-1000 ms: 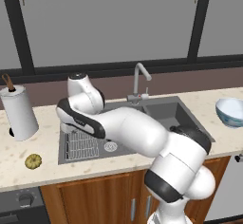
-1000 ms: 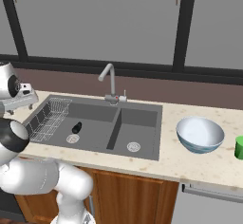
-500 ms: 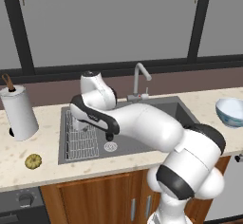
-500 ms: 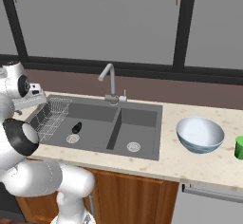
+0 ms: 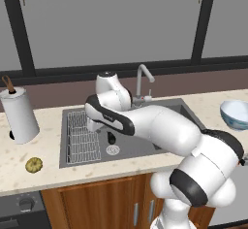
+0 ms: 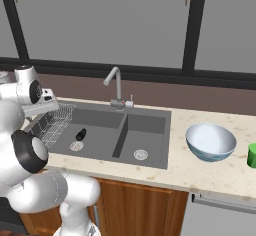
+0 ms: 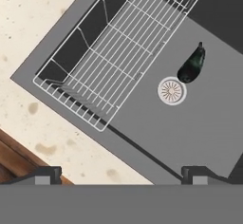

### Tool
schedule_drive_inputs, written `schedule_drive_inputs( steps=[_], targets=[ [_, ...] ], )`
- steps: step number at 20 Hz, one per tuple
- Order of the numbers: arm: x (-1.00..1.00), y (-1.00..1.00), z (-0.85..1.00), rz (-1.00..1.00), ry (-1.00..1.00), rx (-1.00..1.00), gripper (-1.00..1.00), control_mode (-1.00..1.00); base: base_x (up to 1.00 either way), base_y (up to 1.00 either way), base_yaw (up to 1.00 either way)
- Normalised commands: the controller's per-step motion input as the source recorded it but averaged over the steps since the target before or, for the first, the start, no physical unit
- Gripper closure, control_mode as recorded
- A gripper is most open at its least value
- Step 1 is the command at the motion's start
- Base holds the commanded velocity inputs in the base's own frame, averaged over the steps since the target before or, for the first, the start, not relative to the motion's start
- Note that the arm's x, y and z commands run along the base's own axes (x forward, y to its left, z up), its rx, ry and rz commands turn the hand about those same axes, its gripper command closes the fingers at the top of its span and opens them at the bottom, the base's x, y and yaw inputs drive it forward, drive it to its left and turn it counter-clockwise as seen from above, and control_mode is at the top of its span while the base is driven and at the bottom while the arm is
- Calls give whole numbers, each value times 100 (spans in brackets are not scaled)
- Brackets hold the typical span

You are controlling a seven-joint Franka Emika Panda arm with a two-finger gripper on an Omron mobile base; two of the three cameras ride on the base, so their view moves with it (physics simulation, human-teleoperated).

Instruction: Remove the squash and eggplant from the sink. Then move the bowl and cup from the counter to the sink for washing.

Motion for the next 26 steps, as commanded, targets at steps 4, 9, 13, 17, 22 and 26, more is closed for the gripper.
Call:
schedule_drive_inputs(
  steps=[4, 9, 13, 17, 22, 26],
  targets=[
    [0, -39, 0, 0, 0, 2, -100, -100, 0, 0, 0],
    [0, -31, 0, -5, 0, 1, -100, -100, 0, 0, 0],
    [1, -32, 0, -8, 0, 0, -100, -100, 0, 0, 0],
    [2, -32, 0, -5, 0, 0, -100, -100, 0, 0, 0],
    [5, -29, 0, -5, 0, 0, -100, -100, 0, 0, 0],
    [11, -18, -3, -10, 0, 0, -100, -100, 0, 0, 0]
  ],
)
